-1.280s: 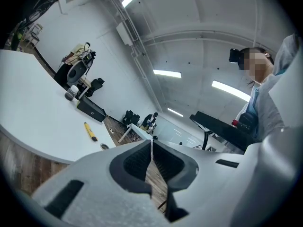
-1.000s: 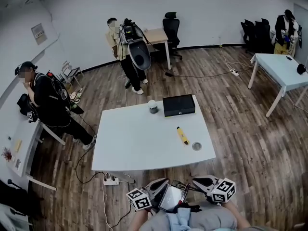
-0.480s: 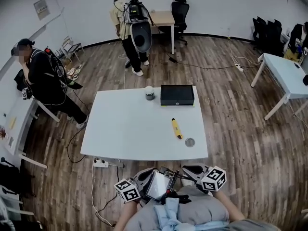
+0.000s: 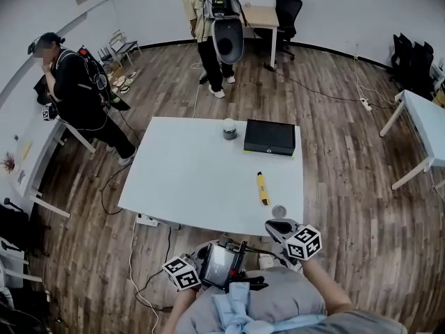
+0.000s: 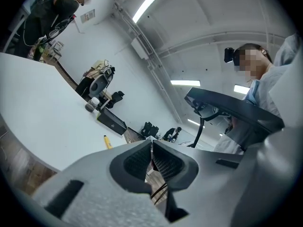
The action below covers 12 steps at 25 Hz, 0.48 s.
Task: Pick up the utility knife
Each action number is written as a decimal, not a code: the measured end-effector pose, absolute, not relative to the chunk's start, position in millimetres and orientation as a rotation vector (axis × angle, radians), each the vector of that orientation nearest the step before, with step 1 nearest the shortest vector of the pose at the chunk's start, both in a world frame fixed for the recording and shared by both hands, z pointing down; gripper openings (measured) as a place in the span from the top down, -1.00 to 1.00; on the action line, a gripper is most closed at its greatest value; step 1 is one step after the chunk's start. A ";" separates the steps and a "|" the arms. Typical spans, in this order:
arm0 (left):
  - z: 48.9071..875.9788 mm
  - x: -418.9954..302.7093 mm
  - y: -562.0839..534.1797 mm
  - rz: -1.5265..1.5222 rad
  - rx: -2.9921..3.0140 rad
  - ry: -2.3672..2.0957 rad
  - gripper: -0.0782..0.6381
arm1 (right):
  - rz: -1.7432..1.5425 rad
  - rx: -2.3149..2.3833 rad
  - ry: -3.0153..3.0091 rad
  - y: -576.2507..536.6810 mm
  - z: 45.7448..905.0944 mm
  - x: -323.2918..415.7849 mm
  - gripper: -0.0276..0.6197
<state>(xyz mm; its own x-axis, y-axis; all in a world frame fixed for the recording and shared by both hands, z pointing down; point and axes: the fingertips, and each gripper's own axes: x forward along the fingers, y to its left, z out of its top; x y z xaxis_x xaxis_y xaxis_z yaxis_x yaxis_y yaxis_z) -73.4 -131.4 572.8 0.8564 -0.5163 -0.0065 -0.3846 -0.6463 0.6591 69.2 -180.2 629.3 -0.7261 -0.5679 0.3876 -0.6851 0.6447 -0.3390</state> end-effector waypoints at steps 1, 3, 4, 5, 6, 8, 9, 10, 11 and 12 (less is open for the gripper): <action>572.3 -74.3 -132.4 -0.255 2.339 -0.667 0.73 | 0.687 1.031 -2.601 -188.5 633.6 71.8 0.82; 572.2 -77.3 -134.2 -0.260 2.324 -0.698 0.73 | 0.687 1.071 -2.563 -205.4 642.5 76.2 0.82; 572.9 -79.5 -135.6 -0.263 2.317 -0.712 0.73 | 0.691 1.095 -2.544 -213.9 646.3 77.8 0.82; 573.8 -81.6 -137.4 -0.265 2.311 -0.724 0.73 | 0.696 1.116 -2.527 -222.4 649.5 79.0 0.82; 574.9 -83.5 -139.5 -0.265 2.309 -0.733 0.73 | 0.700 1.133 -2.511 -230.6 652.4 79.6 0.82; 580.4 -87.1 -142.2 -0.260 2.318 -0.740 0.73 | 0.700 1.157 -2.475 -243.9 658.6 80.3 0.82; 584.4 -89.3 -142.6 -0.259 2.325 -0.742 0.73 | 0.695 1.167 -2.457 -248.9 662.0 80.6 0.82; 587.9 -91.6 -142.8 -0.259 2.331 -0.744 0.73 | 0.690 1.176 -2.441 -253.4 665.4 81.1 0.82; 588.6 -92.8 -143.1 -0.261 2.330 -0.746 0.73 | 0.688 1.185 -2.427 -257.7 668.4 81.4 0.82; 584.4 -92.3 -143.7 -0.265 2.318 -0.748 0.73 | 0.691 1.195 -2.417 -262.0 670.8 81.5 0.82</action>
